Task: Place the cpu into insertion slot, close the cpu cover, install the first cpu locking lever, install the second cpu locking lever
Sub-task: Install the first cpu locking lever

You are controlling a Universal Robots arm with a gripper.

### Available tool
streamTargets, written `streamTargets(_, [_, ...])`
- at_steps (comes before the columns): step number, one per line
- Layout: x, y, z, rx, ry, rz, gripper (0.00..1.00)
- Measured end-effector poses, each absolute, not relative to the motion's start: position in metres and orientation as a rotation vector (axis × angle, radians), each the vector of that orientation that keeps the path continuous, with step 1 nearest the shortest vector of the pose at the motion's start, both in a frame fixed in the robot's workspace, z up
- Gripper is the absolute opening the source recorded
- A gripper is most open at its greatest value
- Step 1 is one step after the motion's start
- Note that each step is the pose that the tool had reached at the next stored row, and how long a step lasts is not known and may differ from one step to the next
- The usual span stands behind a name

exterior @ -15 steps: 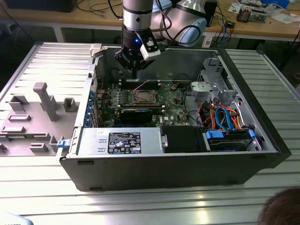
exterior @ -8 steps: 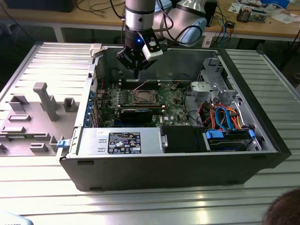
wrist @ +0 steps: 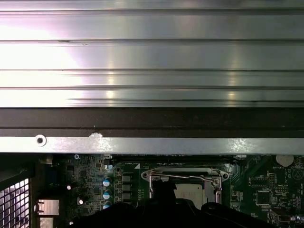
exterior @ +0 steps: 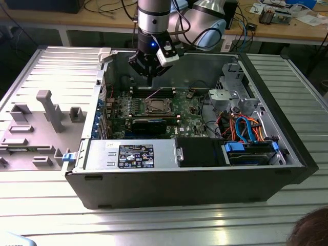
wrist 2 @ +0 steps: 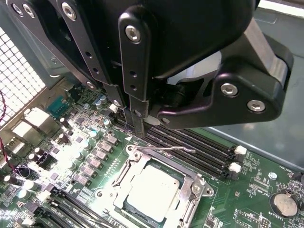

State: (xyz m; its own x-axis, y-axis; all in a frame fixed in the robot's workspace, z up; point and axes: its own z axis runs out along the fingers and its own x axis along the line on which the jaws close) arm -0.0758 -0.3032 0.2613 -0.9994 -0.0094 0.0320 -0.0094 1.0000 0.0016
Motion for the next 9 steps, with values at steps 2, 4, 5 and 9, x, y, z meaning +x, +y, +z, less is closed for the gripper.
streamTargets(2, [-0.069, -0.303, 0.261, 0.015, -3.110, -0.002, 0.11])
streamTargets(4, [-0.065, -0.303, 0.260, 0.009, -3.110, -0.002, 0.11])
streamTargets(5, [-0.065, -0.303, 0.260, 0.008, -3.110, -0.002, 0.11])
streamTargets(9, [-0.065, -0.303, 0.260, 0.007, -3.110, -0.002, 0.11])
